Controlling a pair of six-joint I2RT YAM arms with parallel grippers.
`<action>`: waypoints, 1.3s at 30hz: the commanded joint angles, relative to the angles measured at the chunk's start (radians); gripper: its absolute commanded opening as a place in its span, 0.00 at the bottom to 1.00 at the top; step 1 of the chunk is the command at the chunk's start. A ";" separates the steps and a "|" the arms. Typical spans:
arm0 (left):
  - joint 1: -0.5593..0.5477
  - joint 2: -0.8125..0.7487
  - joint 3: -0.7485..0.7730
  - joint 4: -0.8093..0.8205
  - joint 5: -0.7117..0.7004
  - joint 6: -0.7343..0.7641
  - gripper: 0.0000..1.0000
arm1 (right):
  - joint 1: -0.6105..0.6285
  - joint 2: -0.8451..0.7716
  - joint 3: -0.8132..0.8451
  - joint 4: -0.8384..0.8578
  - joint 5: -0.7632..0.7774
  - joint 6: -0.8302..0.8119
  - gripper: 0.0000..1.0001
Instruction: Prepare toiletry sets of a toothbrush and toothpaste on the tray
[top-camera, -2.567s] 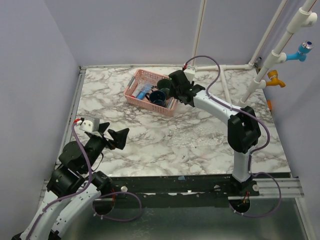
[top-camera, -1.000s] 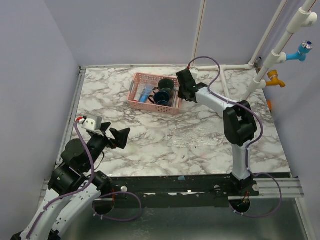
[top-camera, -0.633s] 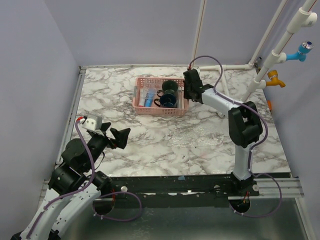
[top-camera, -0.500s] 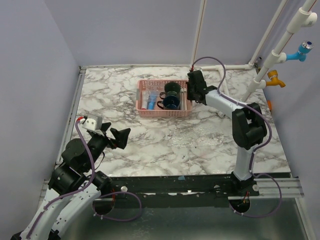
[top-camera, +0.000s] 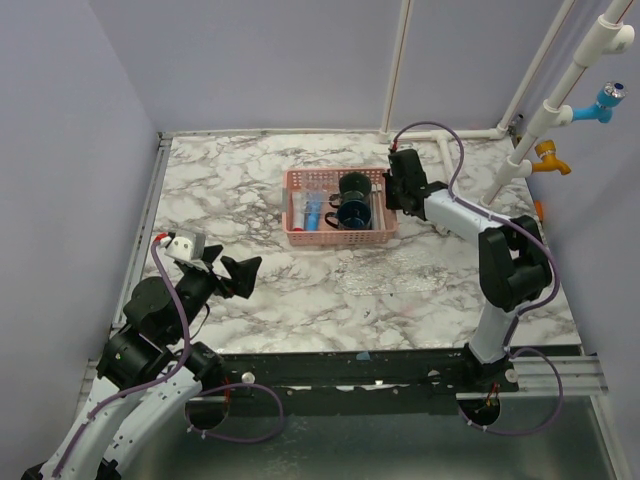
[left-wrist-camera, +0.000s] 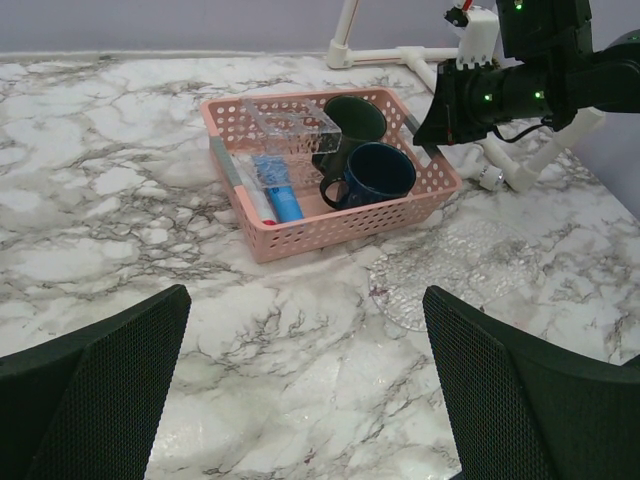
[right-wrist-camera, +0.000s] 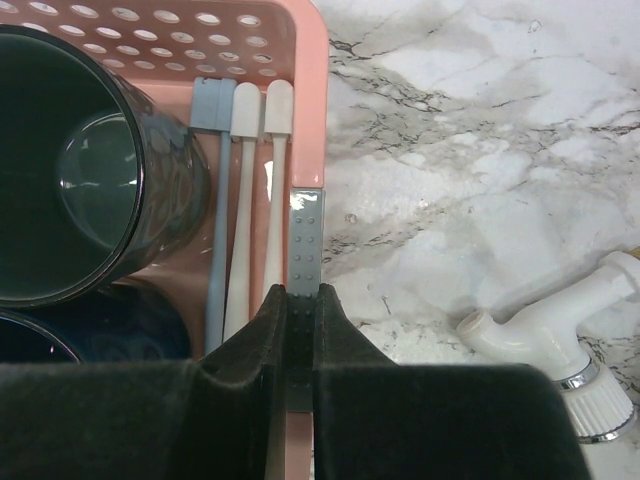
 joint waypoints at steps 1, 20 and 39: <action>0.005 0.004 0.000 -0.002 0.027 -0.006 0.99 | -0.002 -0.024 -0.020 -0.014 -0.034 -0.051 0.00; 0.007 0.005 0.001 -0.002 0.045 -0.006 0.99 | -0.001 -0.204 -0.018 -0.091 -0.055 0.017 0.55; 0.015 0.000 0.004 -0.001 0.062 -0.009 0.99 | 0.125 -0.564 -0.356 -0.200 0.027 0.206 0.60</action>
